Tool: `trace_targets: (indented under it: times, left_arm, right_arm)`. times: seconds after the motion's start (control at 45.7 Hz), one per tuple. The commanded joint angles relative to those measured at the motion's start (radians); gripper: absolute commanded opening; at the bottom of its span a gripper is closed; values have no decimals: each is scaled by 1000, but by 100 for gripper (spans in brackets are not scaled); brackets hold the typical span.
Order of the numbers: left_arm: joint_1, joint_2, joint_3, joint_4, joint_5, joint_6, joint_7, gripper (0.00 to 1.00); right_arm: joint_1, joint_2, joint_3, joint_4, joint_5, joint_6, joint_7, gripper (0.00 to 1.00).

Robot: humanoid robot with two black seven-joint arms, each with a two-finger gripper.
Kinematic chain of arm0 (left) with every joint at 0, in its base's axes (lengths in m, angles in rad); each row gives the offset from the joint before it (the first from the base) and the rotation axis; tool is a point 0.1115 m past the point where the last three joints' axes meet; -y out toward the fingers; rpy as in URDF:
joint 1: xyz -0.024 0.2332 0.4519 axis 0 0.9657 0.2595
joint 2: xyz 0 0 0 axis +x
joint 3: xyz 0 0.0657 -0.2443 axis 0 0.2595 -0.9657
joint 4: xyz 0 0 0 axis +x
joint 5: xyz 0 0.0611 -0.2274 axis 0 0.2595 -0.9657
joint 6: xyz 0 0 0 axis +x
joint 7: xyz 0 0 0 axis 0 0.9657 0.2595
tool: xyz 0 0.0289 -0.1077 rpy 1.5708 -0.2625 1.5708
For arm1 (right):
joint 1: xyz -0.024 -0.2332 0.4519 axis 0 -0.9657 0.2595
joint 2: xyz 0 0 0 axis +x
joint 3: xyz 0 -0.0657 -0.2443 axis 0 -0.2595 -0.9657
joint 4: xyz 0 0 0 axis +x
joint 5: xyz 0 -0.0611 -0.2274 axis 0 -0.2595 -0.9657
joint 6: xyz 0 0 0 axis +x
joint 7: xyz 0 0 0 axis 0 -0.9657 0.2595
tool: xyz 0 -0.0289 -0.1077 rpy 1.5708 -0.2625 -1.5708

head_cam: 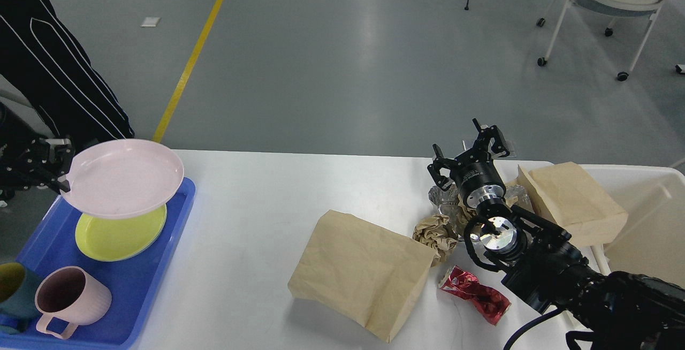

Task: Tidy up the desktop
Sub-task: 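Lift the pink plate and lower it onto the yellow plate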

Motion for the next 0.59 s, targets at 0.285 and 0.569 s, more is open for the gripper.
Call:
trace_targets:
  times: [0.285, 0.569]
  left_arm:
    - [228, -92, -16, 4, 32, 529, -1, 0]
    - [377, -225, -13, 10, 33, 825, -1, 0]
  right_arm:
    - [0, 0, 0, 0, 1, 0, 0, 100]
    - [0, 0, 0, 0, 1, 0, 0, 100]
